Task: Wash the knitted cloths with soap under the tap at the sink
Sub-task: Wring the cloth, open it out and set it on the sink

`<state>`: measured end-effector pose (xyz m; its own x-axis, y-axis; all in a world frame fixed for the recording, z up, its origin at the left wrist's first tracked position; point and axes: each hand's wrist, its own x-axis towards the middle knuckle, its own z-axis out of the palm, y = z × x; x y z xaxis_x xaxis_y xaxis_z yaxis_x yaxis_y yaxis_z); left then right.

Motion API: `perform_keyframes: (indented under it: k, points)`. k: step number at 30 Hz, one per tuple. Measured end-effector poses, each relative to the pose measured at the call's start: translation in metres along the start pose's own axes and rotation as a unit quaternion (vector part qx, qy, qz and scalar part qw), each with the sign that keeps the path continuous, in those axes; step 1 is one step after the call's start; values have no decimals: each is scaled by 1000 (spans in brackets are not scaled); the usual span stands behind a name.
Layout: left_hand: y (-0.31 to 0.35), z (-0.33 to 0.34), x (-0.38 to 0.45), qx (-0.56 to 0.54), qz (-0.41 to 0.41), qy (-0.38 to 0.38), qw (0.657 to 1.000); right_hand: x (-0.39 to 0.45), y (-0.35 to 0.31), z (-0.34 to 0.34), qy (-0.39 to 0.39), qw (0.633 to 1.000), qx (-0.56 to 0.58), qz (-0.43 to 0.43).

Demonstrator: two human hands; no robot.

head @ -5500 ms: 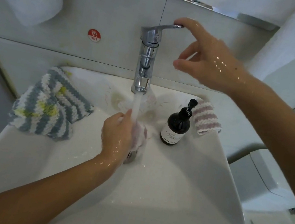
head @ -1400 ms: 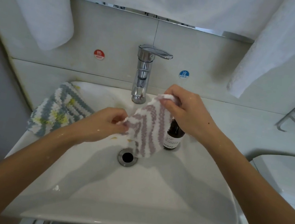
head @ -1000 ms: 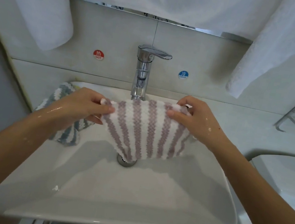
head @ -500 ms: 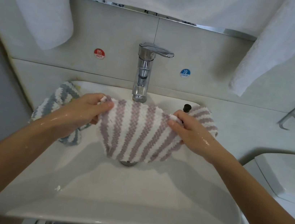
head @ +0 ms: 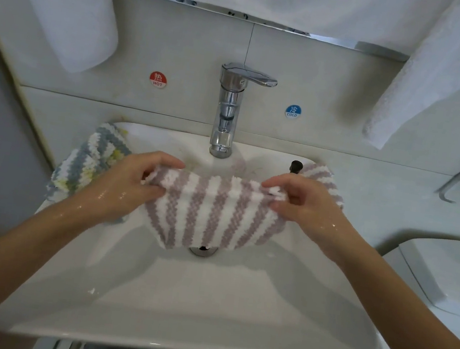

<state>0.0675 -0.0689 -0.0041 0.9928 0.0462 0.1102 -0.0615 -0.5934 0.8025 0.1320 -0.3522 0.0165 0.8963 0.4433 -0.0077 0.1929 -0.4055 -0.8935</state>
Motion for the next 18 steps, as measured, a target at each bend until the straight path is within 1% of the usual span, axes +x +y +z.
perform_keyframes:
  k: [2, 4, 7, 8, 10, 12, 15, 18]
  points:
    - [3, 4, 0, 27, 26, 29, 999, 1, 0, 5, 29, 999, -30, -15]
    - [5, 6, 1, -3, 27, 49, 998, 3, 1, 9, 39, 998, -43, -14]
    - [-1, 4, 5, -60, -5, 69, 996, 2, 3, 11, 73, 996, -56, 6]
    - [-2, 2, 6, -79, -14, 74, 994, 2, 4, 11, 90, 995, -39, 24]
    - [-3, -1, 6, -119, -28, 80, 989, 1, 3, 12, 116, 990, 43, 67]
    - [-1, -2, 4, -157, -38, 74, 984, 1, 3, 12, 126, 983, 104, 86]
    - [-2, -3, 4, -197, -47, 71, 977, -3, 1, 13, 100, 985, 120, 70]
    - [-4, -9, 1, -201, -45, 28, 978, -8, -2, 10, 39, 995, 91, 14]
